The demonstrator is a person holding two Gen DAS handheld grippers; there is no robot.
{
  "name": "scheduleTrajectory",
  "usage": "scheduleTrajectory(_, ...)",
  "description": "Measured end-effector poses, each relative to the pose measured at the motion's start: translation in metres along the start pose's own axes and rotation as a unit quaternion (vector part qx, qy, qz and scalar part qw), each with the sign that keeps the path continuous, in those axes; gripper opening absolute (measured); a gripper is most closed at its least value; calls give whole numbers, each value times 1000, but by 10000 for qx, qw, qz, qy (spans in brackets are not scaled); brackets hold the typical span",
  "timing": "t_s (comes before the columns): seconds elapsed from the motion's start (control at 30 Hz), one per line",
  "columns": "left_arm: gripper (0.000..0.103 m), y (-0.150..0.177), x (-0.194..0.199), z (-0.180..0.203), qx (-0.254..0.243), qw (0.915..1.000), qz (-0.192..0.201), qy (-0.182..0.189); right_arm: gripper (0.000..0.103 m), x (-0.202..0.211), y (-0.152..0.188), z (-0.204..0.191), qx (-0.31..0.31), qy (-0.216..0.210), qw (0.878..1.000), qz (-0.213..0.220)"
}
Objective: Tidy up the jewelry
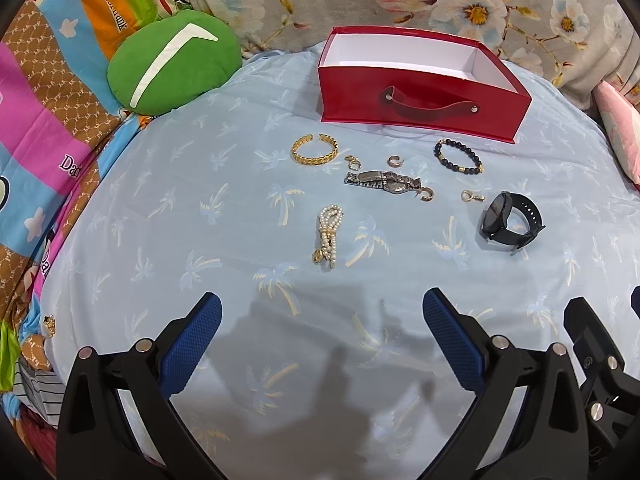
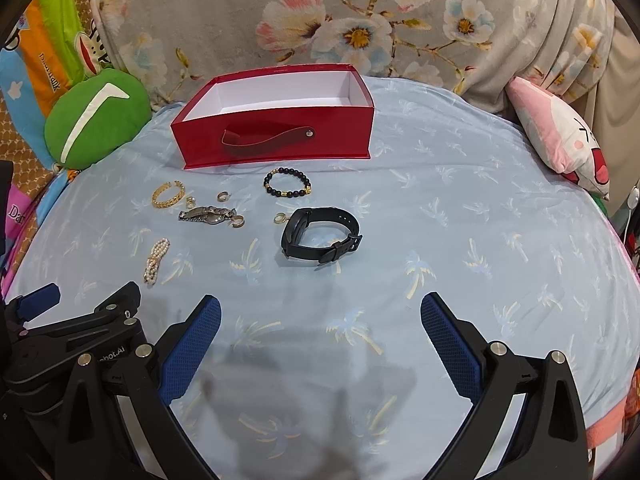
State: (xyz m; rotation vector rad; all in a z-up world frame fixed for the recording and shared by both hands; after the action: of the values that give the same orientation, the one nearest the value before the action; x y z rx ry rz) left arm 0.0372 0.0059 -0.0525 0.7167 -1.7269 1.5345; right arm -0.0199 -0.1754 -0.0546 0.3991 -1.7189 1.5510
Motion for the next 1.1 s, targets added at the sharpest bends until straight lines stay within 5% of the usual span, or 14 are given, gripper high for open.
scheduleTrajectory(1.1,98,3,0,-2,10,10000,-4,1,98,0,1,0,-20,-16,10000,-27)
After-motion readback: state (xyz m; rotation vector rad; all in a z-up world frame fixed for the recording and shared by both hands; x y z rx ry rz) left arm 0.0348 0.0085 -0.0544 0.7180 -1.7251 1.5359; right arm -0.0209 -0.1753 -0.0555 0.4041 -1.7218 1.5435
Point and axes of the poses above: each gripper's, at about its wrist camera, not at the fingertips, and x roughly against the way its jaws point, z to its right, y to its underside, the point moved 6 cm from there along -x, roughly the way its jaws point, and after that the axes turned 3 degrees about y, right-handed, at the moved point
